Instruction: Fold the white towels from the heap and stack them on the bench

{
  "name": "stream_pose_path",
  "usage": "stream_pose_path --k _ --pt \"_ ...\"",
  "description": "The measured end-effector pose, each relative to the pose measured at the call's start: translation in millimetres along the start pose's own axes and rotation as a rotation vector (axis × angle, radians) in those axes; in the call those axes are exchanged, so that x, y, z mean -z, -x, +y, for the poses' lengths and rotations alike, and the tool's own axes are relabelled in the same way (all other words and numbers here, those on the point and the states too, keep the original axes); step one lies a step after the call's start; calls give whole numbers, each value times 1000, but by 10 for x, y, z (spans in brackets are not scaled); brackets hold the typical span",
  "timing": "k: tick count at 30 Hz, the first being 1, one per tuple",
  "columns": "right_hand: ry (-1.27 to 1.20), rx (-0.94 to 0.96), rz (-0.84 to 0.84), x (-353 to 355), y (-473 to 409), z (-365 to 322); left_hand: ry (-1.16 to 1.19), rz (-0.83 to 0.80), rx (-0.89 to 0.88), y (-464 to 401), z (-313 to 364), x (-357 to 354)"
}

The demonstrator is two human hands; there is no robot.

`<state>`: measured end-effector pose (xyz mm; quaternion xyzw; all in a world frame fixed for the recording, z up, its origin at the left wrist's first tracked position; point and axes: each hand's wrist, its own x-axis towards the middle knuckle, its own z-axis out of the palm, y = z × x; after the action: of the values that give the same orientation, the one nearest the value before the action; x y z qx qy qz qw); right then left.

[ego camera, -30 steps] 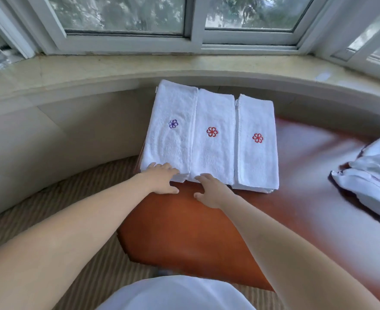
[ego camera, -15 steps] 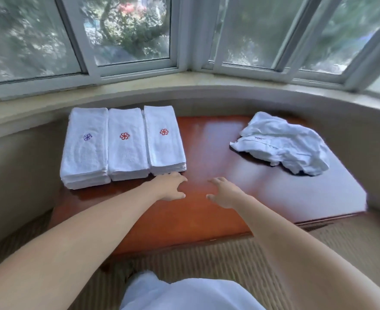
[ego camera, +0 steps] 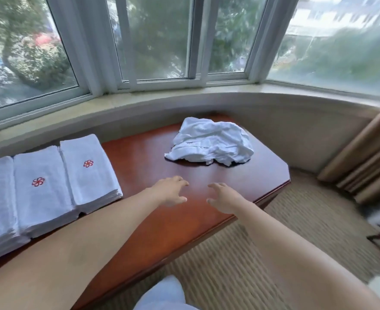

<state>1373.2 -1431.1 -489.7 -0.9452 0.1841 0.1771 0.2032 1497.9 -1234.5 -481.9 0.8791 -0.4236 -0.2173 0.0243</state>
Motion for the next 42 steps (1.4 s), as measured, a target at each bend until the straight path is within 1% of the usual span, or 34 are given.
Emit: stream_pose_path --k 2,5,8,12,17,23,29,34,36,38,40,42 --pt "-26 -34 10 62 -85 203 -14 0 -28 -279 120 11" --pt "-42 -87 8 166 -287 476 28 -2 -56 -729 237 24" --pt "-25 -137 -42 301 -582 699 93 -18 -69 -1186 262 76" --pt "10 -169 -104 535 -1045 814 176 -42 -23 -1658 115 159" --pt "20 -104 -122 740 -1567 799 240 -62 40 -2068 -130 210" --pt "7 -70 -151 966 -2157 931 311 -81 88 -2531 -225 301" --pt "10 -36 -202 1161 -2946 1346 390 -77 164 -3186 -185 371" --pt "-15 17 -215 1356 -3846 1869 504 -63 334 -3998 -34 392" --pt "-28 57 -203 1478 -4215 2110 562 -96 410 -4356 82 386" --pt "-89 43 -136 1651 -4644 2410 638 -126 474 -4840 237 408" --pt "-177 -5 -14 1763 -4787 2507 707 -112 493 -5021 326 455" --pt "-221 -39 88 1946 -5090 2701 799 -80 523 -5408 466 503"
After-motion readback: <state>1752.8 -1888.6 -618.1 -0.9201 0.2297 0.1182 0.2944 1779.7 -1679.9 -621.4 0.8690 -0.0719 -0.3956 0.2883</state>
